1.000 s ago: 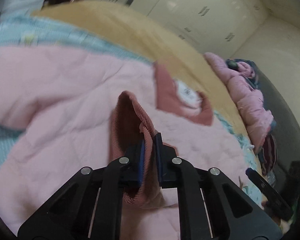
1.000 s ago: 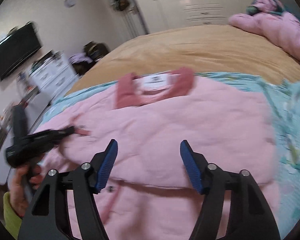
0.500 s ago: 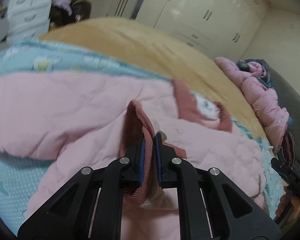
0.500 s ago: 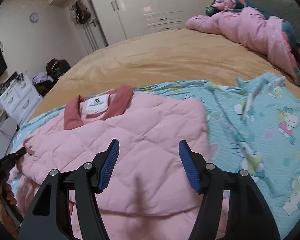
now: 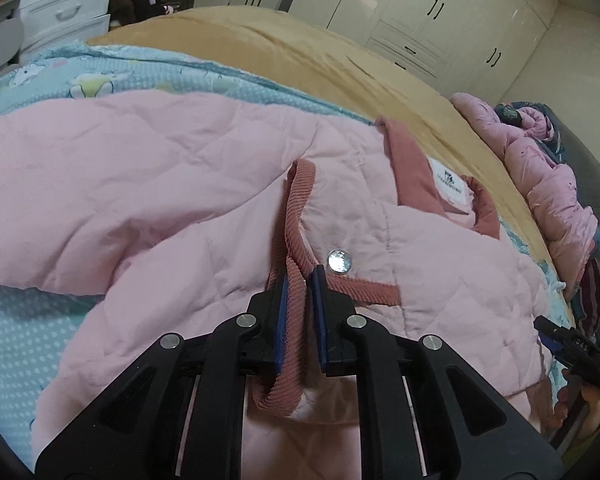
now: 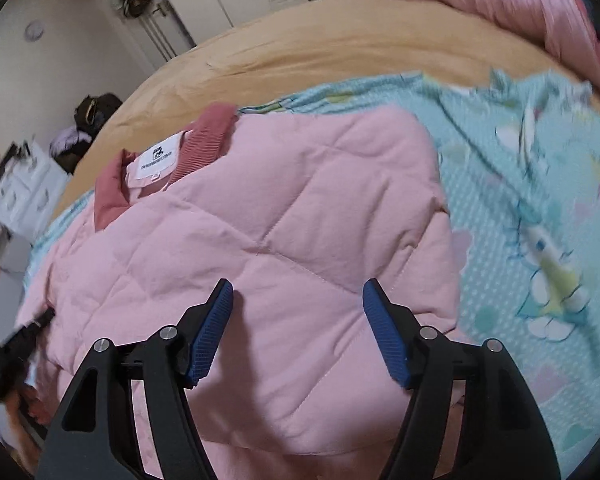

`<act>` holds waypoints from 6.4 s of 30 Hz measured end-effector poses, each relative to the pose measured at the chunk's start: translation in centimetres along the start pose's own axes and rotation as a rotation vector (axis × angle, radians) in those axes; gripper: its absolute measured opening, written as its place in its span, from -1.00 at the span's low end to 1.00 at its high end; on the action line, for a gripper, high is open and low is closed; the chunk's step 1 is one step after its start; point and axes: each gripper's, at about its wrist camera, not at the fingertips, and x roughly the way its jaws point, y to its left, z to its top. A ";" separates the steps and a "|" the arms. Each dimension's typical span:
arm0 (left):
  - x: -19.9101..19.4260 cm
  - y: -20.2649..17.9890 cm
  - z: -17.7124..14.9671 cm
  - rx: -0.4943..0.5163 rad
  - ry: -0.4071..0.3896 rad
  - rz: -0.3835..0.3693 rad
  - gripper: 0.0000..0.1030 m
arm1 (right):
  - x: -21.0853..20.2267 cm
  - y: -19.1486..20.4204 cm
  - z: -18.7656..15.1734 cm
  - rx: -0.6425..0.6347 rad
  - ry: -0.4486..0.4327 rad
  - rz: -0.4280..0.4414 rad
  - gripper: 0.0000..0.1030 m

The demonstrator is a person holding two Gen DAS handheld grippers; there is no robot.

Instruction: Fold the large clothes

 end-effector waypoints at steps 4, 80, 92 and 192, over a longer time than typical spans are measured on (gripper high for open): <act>0.6 0.6 -0.2 -0.025 0.010 -0.023 -0.85 | 0.5 0.4 -0.2 -0.034 0.001 -0.029 0.29; -13.5 12.6 1.3 -0.287 -0.216 0.326 0.82 | -7.3 28.7 -7.3 -0.512 -0.047 0.345 0.92; -15.0 19.7 -0.2 -0.481 -0.227 0.325 0.82 | -3.9 36.4 -10.0 -0.628 0.022 0.385 0.92; -11.5 -11.4 -2.0 0.372 -0.319 -0.285 -0.87 | -11.0 2.3 -3.0 -0.005 -0.131 0.062 0.92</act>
